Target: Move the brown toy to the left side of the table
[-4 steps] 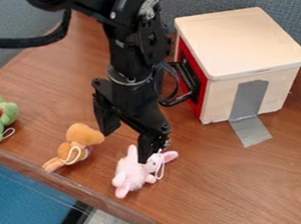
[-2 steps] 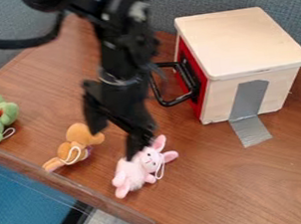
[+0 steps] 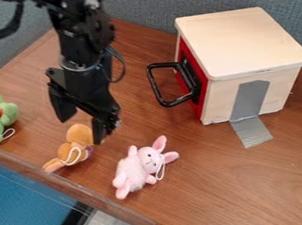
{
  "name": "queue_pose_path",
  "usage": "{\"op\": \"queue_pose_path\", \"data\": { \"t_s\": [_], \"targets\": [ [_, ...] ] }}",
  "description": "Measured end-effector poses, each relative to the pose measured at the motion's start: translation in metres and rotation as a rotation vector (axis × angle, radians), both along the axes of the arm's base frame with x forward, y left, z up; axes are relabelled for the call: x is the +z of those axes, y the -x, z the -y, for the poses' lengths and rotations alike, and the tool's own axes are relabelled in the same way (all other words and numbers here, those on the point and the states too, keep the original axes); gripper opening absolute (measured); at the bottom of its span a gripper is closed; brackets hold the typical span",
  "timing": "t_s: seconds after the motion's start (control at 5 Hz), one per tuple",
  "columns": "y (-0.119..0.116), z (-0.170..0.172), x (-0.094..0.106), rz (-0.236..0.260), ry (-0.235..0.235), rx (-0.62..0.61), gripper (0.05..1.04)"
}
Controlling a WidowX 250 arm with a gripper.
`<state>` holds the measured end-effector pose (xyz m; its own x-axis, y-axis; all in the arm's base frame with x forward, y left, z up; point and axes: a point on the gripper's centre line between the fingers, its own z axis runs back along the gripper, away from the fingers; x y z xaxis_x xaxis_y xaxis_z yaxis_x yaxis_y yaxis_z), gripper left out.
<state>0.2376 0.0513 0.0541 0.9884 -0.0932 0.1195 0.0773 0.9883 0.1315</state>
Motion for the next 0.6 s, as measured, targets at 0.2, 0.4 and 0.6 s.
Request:
{"op": "queue_pose_path", "data": {
  "t_s": [0.2, 0.4, 0.6],
  "targets": [
    [-0.002, -0.008, -0.022, -0.032, -0.010, 0.012, 1.001],
    [-0.003, -0.013, -0.047, -0.070, -0.003, 0.019, 1.001],
    [-0.006, -0.015, -0.065, -0.090, 0.010, 0.028, 1.001]
  ]
}}
